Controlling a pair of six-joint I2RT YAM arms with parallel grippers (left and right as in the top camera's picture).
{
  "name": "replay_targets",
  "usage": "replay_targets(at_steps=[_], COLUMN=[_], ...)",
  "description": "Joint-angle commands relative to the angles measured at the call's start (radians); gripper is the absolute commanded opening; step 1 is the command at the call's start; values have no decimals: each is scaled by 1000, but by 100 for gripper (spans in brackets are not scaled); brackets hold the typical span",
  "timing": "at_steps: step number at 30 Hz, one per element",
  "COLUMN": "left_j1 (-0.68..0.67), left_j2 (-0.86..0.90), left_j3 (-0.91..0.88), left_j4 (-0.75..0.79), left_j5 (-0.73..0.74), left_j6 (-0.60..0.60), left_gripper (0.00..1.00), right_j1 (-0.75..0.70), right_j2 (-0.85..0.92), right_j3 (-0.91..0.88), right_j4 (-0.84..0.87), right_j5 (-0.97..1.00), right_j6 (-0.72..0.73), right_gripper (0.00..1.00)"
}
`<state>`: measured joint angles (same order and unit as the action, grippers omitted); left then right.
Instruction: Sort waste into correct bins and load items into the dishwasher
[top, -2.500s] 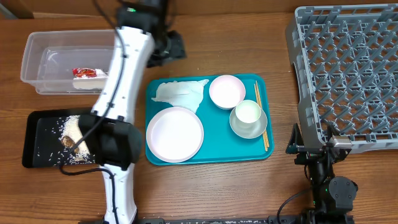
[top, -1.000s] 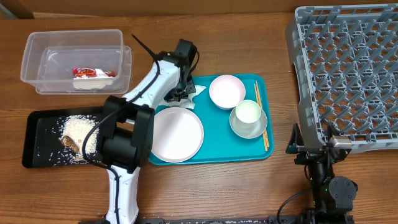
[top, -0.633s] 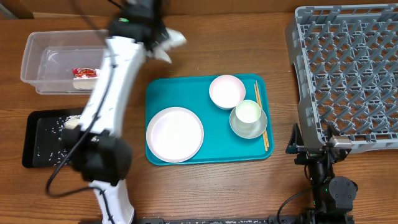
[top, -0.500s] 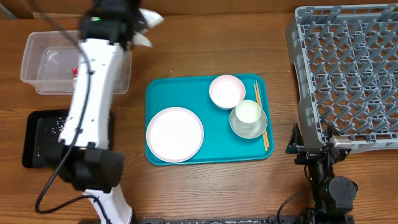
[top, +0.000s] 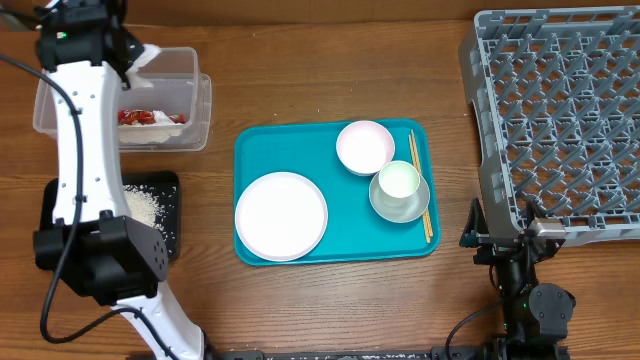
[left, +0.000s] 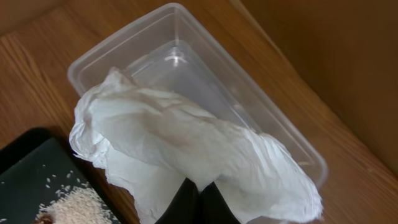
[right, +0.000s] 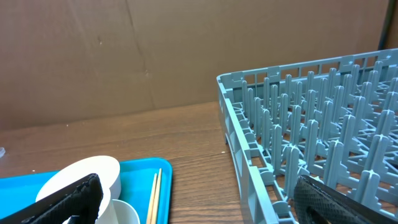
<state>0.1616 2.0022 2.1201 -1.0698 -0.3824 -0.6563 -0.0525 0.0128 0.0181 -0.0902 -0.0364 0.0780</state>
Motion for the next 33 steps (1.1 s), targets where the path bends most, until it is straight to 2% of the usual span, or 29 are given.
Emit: replay_targets(at_steps=[1,2,6,8,9,17,23,24,25,27,28,29,33], left_j1=[17,20,21,21,21,22,23,24,28,37,43,50,90], left_j2=[56,68,97,99,99,35,-98,-123,-148,-195,-216,-237,-277], left_j3=[-7,-7,-7,-7,-7,19,24,24,24,24,24,24,24], left_j4=[0,0,-8,-12,-18,-42,-33,-29,-24,-20,-20,-20,-20], left_j5=[-11,-7,5,20,26,201,167,147,127,84,66,46,16], left_j6=[-21,-21,-21,-21,-20,-21,-54,-56,-56,-56,-56,-55,-55], left_gripper=[11,17,23,40,45,46,44,50,64,80,93,100,100], right_j1=[-4,-4,-4,-4,-4,-4,-4,-4,-4,-4,-4,-4,-4], right_j2=[-10,-10,-10,-10,-10,-10,-10,-10,-10,-10,-10,-10,-10], right_j3=[-10,-10,-10,-10,-10,-10,-10,-10,-10,-10,-10,-10,-10], right_j4=[6,6,6,6,6,6,6,6,6,6,6,6,6], right_j5=[9,9,9,9,9,9,9,9,9,9,9,9,9], right_j6=[-3,-3,-3,-3,-3,-3,-3,-3,-3,-3,-3,-3,-3], right_gripper=[100,100,100,100,100,100,100,100,100,100,100,100,100])
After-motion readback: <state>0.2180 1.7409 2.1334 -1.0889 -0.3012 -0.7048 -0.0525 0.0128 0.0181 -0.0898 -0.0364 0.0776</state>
